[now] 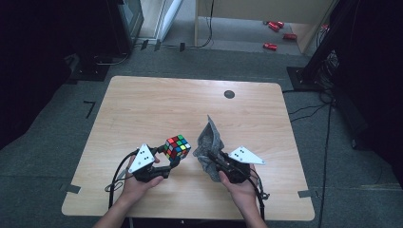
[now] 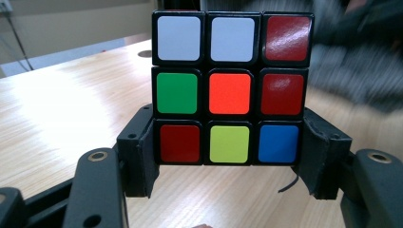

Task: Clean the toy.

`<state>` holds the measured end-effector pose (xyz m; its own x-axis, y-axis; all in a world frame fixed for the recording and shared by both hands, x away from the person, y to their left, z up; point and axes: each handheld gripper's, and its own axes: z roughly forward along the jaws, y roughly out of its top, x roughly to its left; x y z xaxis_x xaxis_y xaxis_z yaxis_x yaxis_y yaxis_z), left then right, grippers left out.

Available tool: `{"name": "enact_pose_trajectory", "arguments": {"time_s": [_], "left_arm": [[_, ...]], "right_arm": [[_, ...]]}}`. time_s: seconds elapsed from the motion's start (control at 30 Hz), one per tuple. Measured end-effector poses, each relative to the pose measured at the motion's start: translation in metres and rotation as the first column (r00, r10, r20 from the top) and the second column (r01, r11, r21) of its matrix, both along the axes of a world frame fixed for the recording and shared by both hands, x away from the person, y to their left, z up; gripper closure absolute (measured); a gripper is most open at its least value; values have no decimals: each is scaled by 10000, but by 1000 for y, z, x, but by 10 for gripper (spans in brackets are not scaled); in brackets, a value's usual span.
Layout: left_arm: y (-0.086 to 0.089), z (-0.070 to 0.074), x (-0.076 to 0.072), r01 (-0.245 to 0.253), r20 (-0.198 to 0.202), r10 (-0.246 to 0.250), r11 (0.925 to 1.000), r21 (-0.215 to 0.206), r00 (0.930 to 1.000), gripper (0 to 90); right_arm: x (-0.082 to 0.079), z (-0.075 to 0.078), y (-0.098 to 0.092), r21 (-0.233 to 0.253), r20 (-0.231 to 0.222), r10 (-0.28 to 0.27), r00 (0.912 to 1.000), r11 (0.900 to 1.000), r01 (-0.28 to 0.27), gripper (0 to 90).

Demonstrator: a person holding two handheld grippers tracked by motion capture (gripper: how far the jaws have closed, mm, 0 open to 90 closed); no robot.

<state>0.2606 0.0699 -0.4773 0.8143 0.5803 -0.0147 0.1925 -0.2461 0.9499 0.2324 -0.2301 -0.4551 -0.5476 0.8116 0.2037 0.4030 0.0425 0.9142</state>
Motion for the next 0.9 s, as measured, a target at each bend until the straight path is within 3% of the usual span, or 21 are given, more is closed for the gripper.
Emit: {"name": "enact_pose_trajectory", "arguments": {"time_s": [0.13, 0.27, 0.4, 0.47, 0.63, 0.7, 0.77, 0.83, 0.9], "left_arm": [[-11, -3, -5, 420, 130, -426, 9981, 457, 9990, 347], [-30, -6, -16, 865, 321, -907, 9896, 1145, 9954, 347], [-38, -2, -26, 1215, 510, -1285, 9849, 1230, 9904, 347], [-35, 0, -26, 1197, 594, -1271, 9861, 1156, 9901, 347], [-27, 4, -21, 1049, 578, -1101, 9908, 858, 9922, 347], [-28, 3, -21, 1029, 479, -1080, 9897, 994, 9930, 347], [-33, 0, -22, 1039, 467, -1111, 9854, 1351, 9927, 347], [-38, -2, -25, 1145, 597, -1259, 9793, 1667, 9902, 347], [-41, 0, -29, 1241, 796, -1408, 9749, 1849, 9868, 347]], "right_arm": [[-12, 23, 2, 869, 864, 483, 9951, 9947, -558, 735], [-19, 32, 13, 1176, 1197, 1111, 9866, 9851, -1252, 733], [-21, 26, 27, 714, 879, 1348, 9870, 9874, -1412, 731], [-18, 23, 23, 1006, 697, 1200, 9903, 9868, -1267, 731], [-11, 19, 10, 1025, 204, 657, 9976, 9925, -674, 731], [-12, 20, 12, 1003, 282, 785, 9965, 9917, -810, 730], [-16, 24, 19, 1051, 476, 1274, 9907, 9857, -1318, 728], [-22, 28, 29, 744, 773, 1657, 9831, 9824, -1715, 727], [-24, 31, 35, 442, 867, 1738, 9809, 9830, -1781, 726]]}}
